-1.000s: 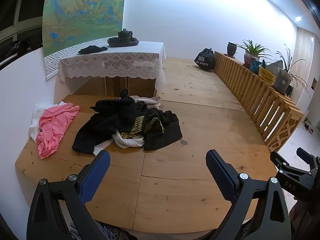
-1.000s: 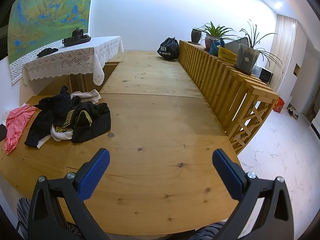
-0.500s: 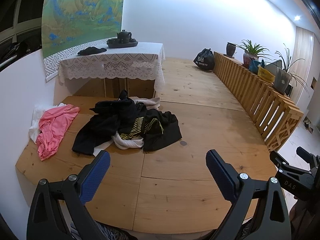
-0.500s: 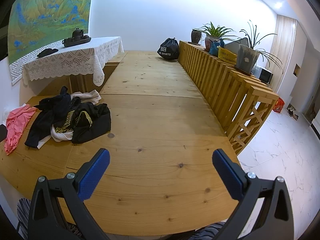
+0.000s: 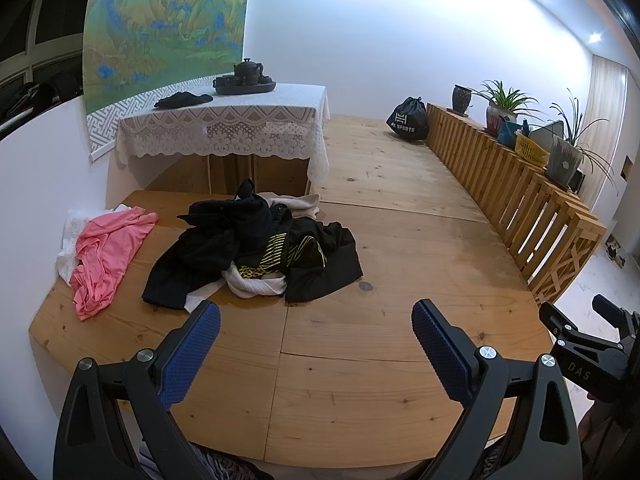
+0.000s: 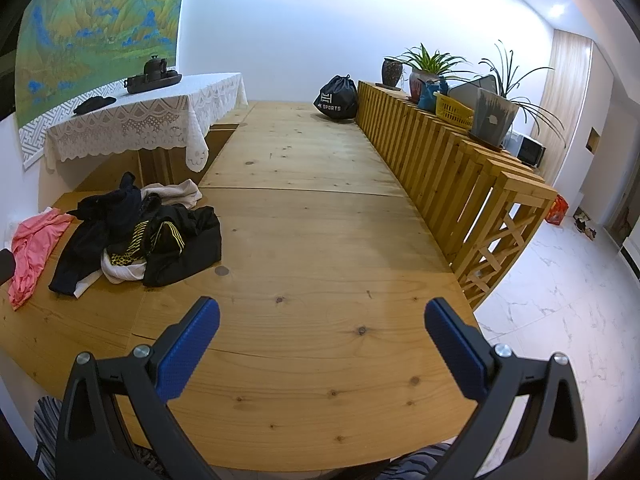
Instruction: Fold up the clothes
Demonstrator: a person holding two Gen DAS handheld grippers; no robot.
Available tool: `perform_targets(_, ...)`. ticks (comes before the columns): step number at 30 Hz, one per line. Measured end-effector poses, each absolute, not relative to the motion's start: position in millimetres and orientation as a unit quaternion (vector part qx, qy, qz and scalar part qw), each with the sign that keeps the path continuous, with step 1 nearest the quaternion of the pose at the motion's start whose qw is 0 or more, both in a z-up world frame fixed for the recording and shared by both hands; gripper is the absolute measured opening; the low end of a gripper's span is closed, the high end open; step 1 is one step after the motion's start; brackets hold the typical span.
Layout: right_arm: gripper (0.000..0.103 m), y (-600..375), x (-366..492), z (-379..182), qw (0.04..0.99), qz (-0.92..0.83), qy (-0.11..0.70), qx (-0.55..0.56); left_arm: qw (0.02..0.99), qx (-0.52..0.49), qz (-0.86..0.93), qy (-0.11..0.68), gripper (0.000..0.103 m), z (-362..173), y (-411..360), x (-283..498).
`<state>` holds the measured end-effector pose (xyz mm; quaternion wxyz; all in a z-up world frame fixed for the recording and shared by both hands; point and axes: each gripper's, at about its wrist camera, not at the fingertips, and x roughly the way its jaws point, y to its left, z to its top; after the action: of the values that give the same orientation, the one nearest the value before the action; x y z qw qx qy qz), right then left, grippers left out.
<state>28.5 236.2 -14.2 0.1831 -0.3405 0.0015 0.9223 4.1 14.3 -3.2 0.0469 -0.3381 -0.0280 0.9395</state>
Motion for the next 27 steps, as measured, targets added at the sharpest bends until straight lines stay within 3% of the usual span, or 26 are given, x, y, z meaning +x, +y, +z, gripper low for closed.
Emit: perform_targets(27, 0.103, 240.6, 7.1, -29.9, 0.176, 0.918, 0.01, -0.356, 0.049, -0.355, 0.933, -0.023, 0.097, -23.0, 18.3, -20.8)
